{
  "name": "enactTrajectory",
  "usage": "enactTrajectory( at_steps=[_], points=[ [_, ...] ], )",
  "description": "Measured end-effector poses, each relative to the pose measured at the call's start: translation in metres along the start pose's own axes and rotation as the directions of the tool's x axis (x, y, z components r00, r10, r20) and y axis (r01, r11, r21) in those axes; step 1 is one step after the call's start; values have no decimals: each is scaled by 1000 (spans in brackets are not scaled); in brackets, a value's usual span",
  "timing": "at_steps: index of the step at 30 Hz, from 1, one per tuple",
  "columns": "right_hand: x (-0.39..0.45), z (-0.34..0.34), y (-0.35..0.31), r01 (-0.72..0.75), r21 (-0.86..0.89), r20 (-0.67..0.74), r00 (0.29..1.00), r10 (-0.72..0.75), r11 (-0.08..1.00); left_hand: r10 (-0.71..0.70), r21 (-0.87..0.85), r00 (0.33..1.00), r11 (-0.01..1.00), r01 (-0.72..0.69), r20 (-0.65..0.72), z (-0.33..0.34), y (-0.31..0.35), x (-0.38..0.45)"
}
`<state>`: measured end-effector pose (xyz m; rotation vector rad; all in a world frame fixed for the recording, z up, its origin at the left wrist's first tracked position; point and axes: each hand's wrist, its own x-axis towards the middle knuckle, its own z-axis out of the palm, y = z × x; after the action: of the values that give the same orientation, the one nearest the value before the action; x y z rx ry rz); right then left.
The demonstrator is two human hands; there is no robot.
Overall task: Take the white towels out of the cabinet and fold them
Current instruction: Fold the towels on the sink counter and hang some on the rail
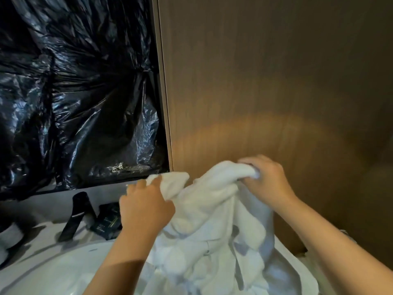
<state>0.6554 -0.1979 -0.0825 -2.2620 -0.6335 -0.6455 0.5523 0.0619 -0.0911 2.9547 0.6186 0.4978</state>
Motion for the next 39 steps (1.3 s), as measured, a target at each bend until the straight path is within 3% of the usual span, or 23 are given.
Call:
enactTrajectory(
  at_steps=[2, 3, 5, 7, 9, 10, 21, 25, 35, 39],
  points=[
    [12, 10, -21, 116, 56, -214, 972, -101, 992, -30, 28, 993, 999, 33, -110, -7, 5, 1],
    [12, 22, -27, 162, 44, -242, 959, -147, 986, 46, -38, 976, 998, -55, -212, -5, 9, 0],
    [0, 54, -29, 255, -42, -181, 949, -258, 966, 281, -165, 891, 920, -356, -358, 16, 18, -2],
    [-23, 87, -15, 304, -114, -21, 951, -309, 946, 438, -309, 869, 814, -492, -230, 47, 24, -11],
    [-48, 114, 6, 259, -114, 106, 963, -247, 959, 436, -430, 898, 801, -417, -61, 86, 23, -25],
    [-61, 125, 15, 227, -102, 129, 968, -214, 968, 420, -453, 906, 799, -396, -52, 104, 20, -32],
    [-103, 182, 72, 124, 0, 69, 990, -124, 992, 420, -461, 876, 746, -481, -237, 192, 11, -25],
    [-100, 179, 72, 165, -4, 72, 984, -164, 986, 421, -452, 877, 752, -479, -230, 192, 9, -25],
    [-119, 115, 16, 77, 40, 150, 985, -82, 996, 307, -462, 930, 807, -367, -202, 137, 13, -51],
    [-152, 98, 10, 200, -98, 390, 909, -147, 975, 127, -571, 975, 794, -211, -183, 114, 11, -66]
  ],
)
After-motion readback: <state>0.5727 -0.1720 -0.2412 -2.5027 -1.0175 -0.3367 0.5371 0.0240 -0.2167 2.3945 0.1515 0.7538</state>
